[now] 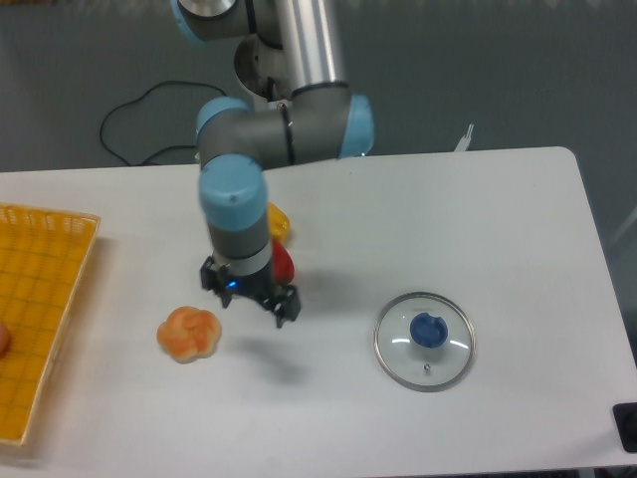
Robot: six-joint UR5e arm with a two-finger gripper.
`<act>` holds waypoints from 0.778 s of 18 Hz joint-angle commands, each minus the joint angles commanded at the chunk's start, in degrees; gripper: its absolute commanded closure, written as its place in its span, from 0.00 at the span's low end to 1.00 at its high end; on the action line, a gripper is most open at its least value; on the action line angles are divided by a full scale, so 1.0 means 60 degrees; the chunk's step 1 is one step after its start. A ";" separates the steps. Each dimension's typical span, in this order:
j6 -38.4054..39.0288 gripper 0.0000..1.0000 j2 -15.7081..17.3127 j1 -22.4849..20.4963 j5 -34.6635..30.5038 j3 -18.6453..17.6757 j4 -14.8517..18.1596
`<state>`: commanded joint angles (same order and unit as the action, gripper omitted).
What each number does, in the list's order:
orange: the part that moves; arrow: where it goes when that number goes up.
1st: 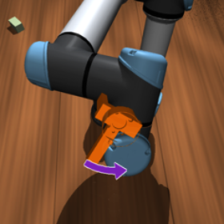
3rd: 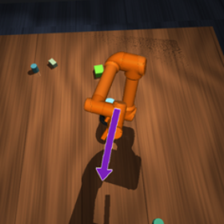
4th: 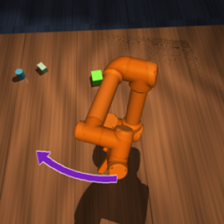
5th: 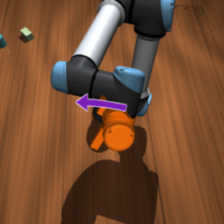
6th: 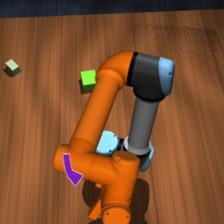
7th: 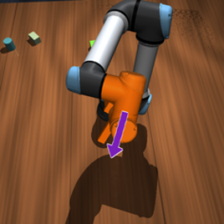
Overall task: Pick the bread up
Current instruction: 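Lower the gripper over the flower-shaped bread roll, then close the gripper on the bread roll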
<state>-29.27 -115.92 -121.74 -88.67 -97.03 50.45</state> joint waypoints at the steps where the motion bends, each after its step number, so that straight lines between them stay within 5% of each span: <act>1: 0.0015 0.00 -0.0073 0.0132 -0.0132 0.0000 0.0000; 14: 0.0044 0.00 -0.0777 0.0675 -0.0660 0.0000 -0.0059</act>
<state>-29.00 -120.58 -117.69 -92.64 -97.03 50.10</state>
